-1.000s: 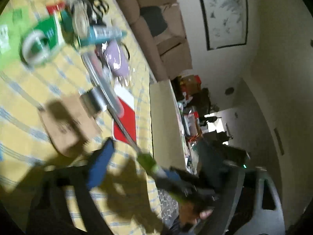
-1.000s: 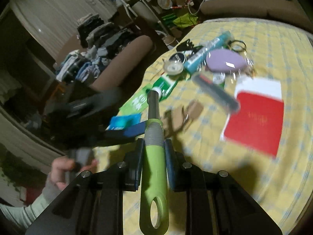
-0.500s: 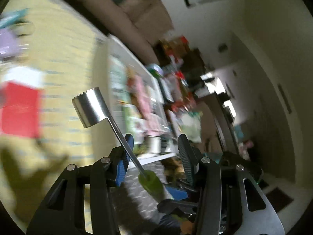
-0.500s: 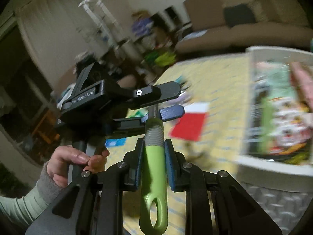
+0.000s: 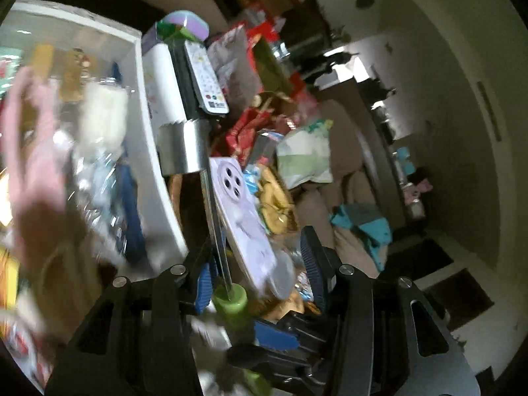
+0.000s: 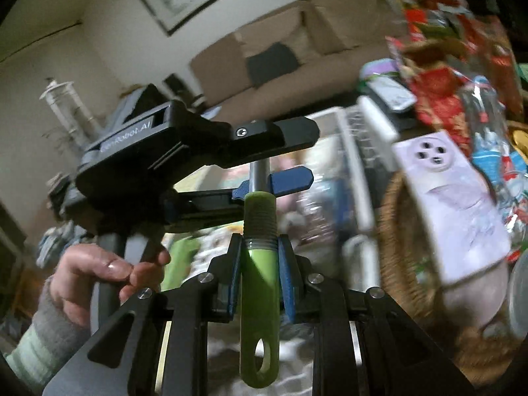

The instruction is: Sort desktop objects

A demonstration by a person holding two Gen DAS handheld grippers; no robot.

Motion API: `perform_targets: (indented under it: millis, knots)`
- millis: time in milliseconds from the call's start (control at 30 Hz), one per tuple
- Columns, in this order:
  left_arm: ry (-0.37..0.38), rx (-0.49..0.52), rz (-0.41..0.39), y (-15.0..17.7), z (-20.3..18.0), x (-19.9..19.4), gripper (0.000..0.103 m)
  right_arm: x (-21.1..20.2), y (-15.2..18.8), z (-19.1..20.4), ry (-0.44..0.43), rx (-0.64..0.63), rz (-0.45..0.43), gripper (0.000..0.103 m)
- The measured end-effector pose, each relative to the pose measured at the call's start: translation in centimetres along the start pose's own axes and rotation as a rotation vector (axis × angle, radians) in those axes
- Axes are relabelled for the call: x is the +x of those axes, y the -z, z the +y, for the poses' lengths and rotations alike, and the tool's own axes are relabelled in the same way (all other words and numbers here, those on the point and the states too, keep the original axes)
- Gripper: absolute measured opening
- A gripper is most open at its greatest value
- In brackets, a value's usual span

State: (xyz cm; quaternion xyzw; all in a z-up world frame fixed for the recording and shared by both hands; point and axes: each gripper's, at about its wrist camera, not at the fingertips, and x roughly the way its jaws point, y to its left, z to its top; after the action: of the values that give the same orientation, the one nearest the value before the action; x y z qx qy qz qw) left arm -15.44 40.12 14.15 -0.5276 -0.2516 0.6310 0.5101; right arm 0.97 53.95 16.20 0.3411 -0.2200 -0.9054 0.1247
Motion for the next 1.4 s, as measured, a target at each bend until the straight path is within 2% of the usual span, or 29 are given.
perform_targets:
  millis: [200,333,400,500,600,667,733,800,933,1100,1233,1300,1400]
  knots:
    - [-0.118,-0.001,0.006,-3.4,2.7,4.0,0.043,4.5,-1.4,-3.7,0.051,0.001,0.025,0.020]
    - [-0.190,-0.022,-0.003,-5.0,4.8,4.7,0.050,7.1,-2.3,-5.1,0.070,0.004,0.045,0.020]
    - [-0.232,-0.025,-0.020,-5.3,5.4,4.2,0.072,8.0,-2.6,-5.5,0.097,0.006,0.068,0.020]
    - [-0.203,-0.044,-0.092,-6.4,5.8,3.3,0.088,8.5,-3.2,-5.3,0.140,-0.005,0.090,0.020]
    - [-0.169,-0.039,-0.138,-6.5,4.8,1.4,0.091,9.3,-3.6,-4.5,0.207,-0.044,0.120,0.020]
    - [-0.174,-0.010,-0.146,-6.2,3.9,0.3,0.092,9.5,-3.5,-4.2,0.211,-0.047,0.146,0.022]
    - [-0.198,0.023,-0.137,-5.4,2.9,-0.8,0.093,9.5,-3.4,-3.9,0.212,-0.038,0.174,0.027]
    - [-0.235,0.053,-0.127,-4.5,2.1,-1.8,0.094,8.3,-3.2,-3.2,0.230,-0.045,0.153,0.035]
    - [-0.304,0.091,-0.107,-1.7,1.6,-3.8,0.095,6.7,-3.7,-2.5,0.221,-0.068,0.103,0.036]
    - [-0.372,0.113,-0.091,1.7,1.8,-6.1,0.097,6.5,-3.0,-0.9,0.215,-0.076,0.135,0.036]
    - [-0.468,0.177,-0.113,4.7,0.8,-8.3,0.101,5.5,-2.2,0.7,0.225,-0.086,0.135,0.037]
    - [-0.514,0.199,-0.121,6.0,0.4,-9.2,0.102,5.1,-1.9,1.6,0.231,-0.096,0.133,0.057]
    - [-0.564,0.208,-0.128,7.7,0.1,-10.4,0.103,4.6,-1.0,3.4,0.252,-0.122,0.134,0.068]
